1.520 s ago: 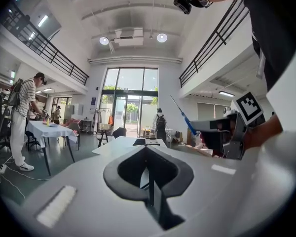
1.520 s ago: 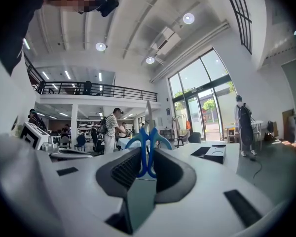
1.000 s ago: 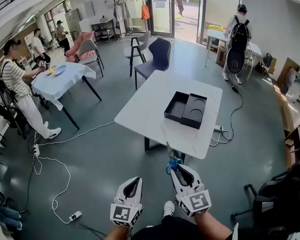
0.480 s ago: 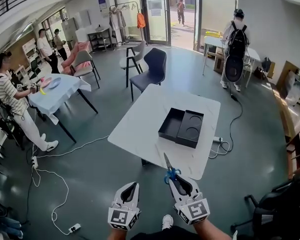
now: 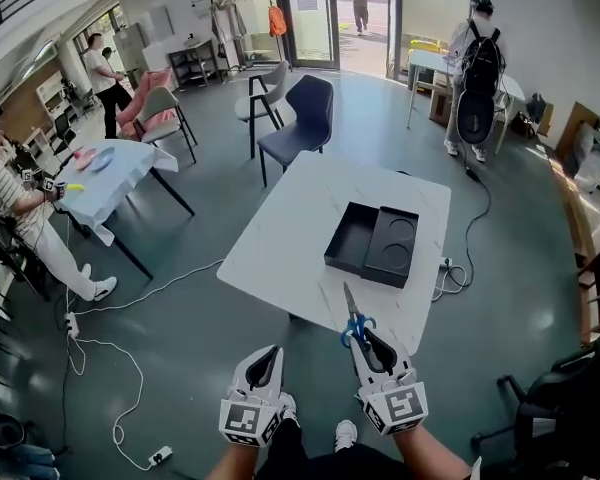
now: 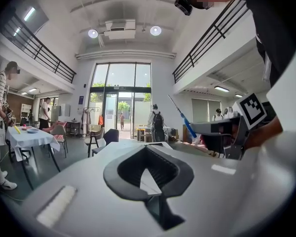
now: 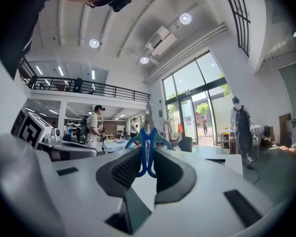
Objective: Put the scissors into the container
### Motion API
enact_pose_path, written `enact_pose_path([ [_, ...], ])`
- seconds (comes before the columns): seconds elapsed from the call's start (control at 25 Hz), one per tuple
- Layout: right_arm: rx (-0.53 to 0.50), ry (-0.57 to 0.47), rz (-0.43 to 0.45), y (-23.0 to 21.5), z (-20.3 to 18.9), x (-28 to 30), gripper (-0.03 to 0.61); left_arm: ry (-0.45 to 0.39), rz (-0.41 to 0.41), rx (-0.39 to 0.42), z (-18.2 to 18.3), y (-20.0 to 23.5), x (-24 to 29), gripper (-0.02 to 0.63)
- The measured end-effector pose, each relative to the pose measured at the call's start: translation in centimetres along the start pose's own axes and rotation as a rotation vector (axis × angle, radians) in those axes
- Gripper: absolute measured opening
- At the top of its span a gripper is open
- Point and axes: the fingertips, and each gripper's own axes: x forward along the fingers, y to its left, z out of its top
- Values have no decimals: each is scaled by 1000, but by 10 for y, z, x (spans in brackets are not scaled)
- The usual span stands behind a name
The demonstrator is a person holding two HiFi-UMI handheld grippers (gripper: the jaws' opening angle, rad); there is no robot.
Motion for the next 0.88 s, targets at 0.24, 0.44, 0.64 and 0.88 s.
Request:
enact_pose_path([
  [0.24,-3,19,-114,-7,3,36,86,-3,-104,11,1,26,29,8],
  [0.44,-5,25,-168,-11,6,66,86,-3,-170,14,4,46,52,8],
  [0.64,-2,38,-206,-5,7,91,86,-10,-239,9,6,65,65,8],
  [0.88,-6,46,-277,2,5,117,86,-31,-301,10,16,94,76,8],
])
